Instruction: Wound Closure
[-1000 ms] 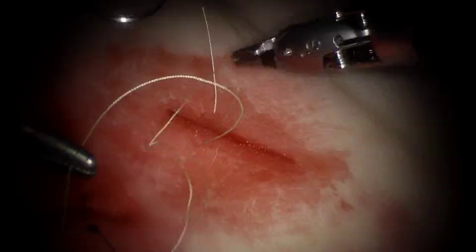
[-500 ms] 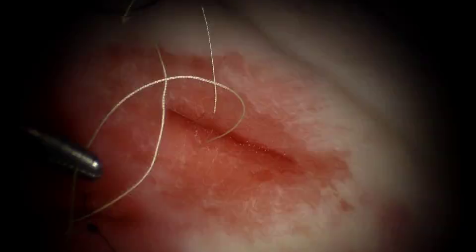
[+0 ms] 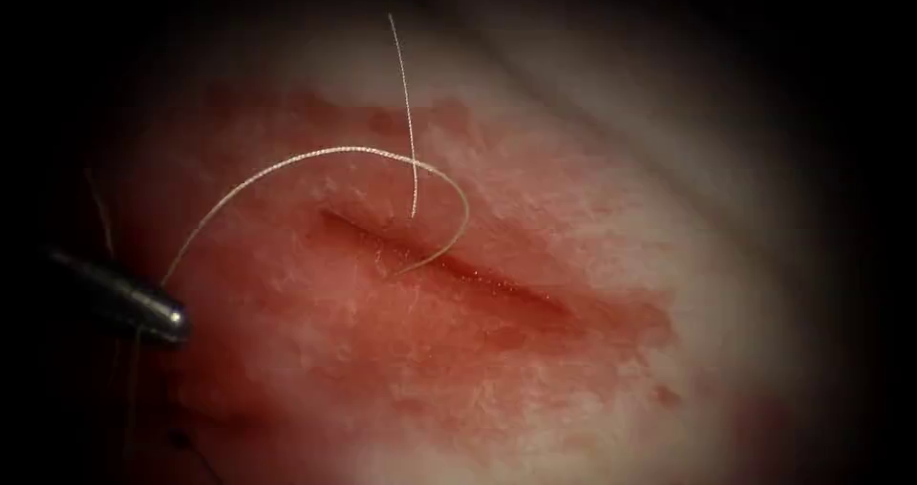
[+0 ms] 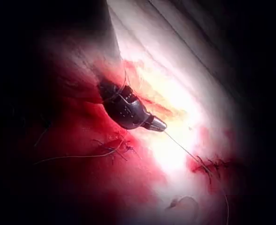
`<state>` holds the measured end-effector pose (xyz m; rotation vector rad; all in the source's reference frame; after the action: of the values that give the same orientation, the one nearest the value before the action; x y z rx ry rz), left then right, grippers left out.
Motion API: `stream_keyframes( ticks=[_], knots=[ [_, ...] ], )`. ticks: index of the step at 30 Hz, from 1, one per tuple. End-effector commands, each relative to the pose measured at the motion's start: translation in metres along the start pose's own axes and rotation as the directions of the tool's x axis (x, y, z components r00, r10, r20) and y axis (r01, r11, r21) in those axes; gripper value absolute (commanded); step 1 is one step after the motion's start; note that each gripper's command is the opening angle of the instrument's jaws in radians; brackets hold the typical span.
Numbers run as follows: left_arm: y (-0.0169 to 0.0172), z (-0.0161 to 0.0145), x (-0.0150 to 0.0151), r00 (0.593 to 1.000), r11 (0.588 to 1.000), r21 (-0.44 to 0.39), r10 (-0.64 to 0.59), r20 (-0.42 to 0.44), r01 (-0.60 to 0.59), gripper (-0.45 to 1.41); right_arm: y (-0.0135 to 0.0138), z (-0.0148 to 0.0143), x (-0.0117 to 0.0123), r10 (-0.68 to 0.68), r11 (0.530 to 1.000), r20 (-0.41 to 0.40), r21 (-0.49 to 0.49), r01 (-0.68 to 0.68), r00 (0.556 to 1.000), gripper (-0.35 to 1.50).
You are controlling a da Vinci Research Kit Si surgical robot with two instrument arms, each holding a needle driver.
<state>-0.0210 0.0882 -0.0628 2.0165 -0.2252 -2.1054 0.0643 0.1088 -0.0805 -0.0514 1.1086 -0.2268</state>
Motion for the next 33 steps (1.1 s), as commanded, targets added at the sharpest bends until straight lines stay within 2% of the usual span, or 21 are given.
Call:
stream_keyframes(
  ticks=[1, 4, 5, 6, 7, 9, 16, 22, 24, 27, 28, 29, 30, 32, 33],
  knots=[
    [0.0004, 0.0006, -0.0005, 1.0, 1.0, -0.001, 0.0, -0.002, 0.0, -0.35, -0.0012, 0.0001, 0.0013, 0.007, 1.0, -0.007, 0.013, -0.007, 1.0, -0.35],
    [0.0002, 0.001, -0.0007, 1.0, 1.0, 0.002, -0.006, 0.0, 0.006, -0.35, -0.0054, 0.0003, 0.0005, -0.012, 0.998, 0.0, 0.054, 0.012, 1.0, -0.35],
    [0.0002, 0.0013, -0.0007, 1.0, 1.0, 0.003, -0.005, 0.002, 0.005, -0.35, -0.0068, 0.0006, -0.0002, -0.016, 0.998, 0.001, 0.056, 0.016, 1.0, 0.41],
    [0.0002, 0.0014, -0.0007, 1.0, 1.0, 0.004, -0.011, 0.003, 0.011, -0.35, -0.0075, 0.0008, -0.0008, 0.011, 0.999, -0.004, 0.035, -0.011, 1.0, 1.08],
    [0.0002, 0.0014, -0.0007, 1.0, 1.0, 0.004, -0.011, 0.004, 0.011, -0.35, -0.0077, 0.001, -0.0012, 0.031, 0.999, -0.009, 0.018, -0.031, 0.999, 1.28],
    [0.0002, 0.0014, -0.0007, 1.0, 1.0, 0.004, -0.011, 0.003, 0.011, -0.35, -0.0072, 0.0009, -0.0026, 0.066, 0.998, -0.016, -0.015, -0.066, 0.998, 1.48],
    [0.0001, 0.0011, -0.0007, 1.0, 1.0, 0.002, -0.012, 0.0, 0.012, -0.35, -0.0058, -0.0002, -0.0031, 0.079, 0.997, -0.012, -0.019, -0.08, 0.997, 1.48],
    [-0.0008, 0.0009, -0.0003, 1.0, 1.0, 0.003, -0.027, -0.001, 0.027, -0.35, -0.0049, -0.0039, -0.0026, 0.093, 0.996, -0.02, -0.009, -0.093, 0.995, 1.48],
    [-0.0031, 0.001, 0.0002, 0.999, 0.998, 0.04, -0.048, 0.022, 0.047, -0.35, -0.0039, -0.0088, -0.0036, 0.107, 0.992, 0.006, -0.069, -0.107, 0.994, 1.48],
    [-0.0044, 0.0014, 0.0008, 0.996, 0.994, 0.067, -0.09, 0.013, 0.089, -0.35, -0.0041, -0.0129, -0.0046, 0.114, 0.989, 0.015, -0.094, -0.112, 0.993, 1.48],
    [-0.0051, 0.0019, 0.0013, 0.994, 0.991, 0.079, -0.11, 0.01, 0.109, -0.35, -0.0046, -0.0163, -0.0057, 0.125, 0.986, 0.037, -0.119, -0.12, 0.991, 1.48],
    [-0.0051, 0.0019, 0.0013, 0.994, 0.991, 0.079, -0.11, 0.01, 0.109, -0.35, -0.0046, -0.0163, -0.0057, 0.125, 0.986, 0.037, -0.119, -0.12, 0.991, 1.48],
    [-0.0054, 0.0021, 0.0015, 0.993, 0.99, 0.082, -0.113, 0.011, 0.112, -0.35, -0.0052, -0.0183, -0.0064, 0.132, 0.984, 0.054, -0.13, -0.124, 0.99, 1.48],
    [-0.0069, 0.0035, 0.0018, 0.991, 0.987, 0.094, -0.132, 0.016, 0.129, -0.35, -0.0081, -0.0234, -0.0087, 0.144, 0.983, 0.112, -0.131, -0.129, 0.983, 1.47],
    [-0.0072, 0.0038, 0.0016, 0.99, 0.986, 0.097, -0.138, 0.017, 0.136, -0.35, -0.009, -0.0244, -0.0092, 0.144, 0.983, 0.126, -0.132, -0.127, 0.982, 1.47]
  ],
)
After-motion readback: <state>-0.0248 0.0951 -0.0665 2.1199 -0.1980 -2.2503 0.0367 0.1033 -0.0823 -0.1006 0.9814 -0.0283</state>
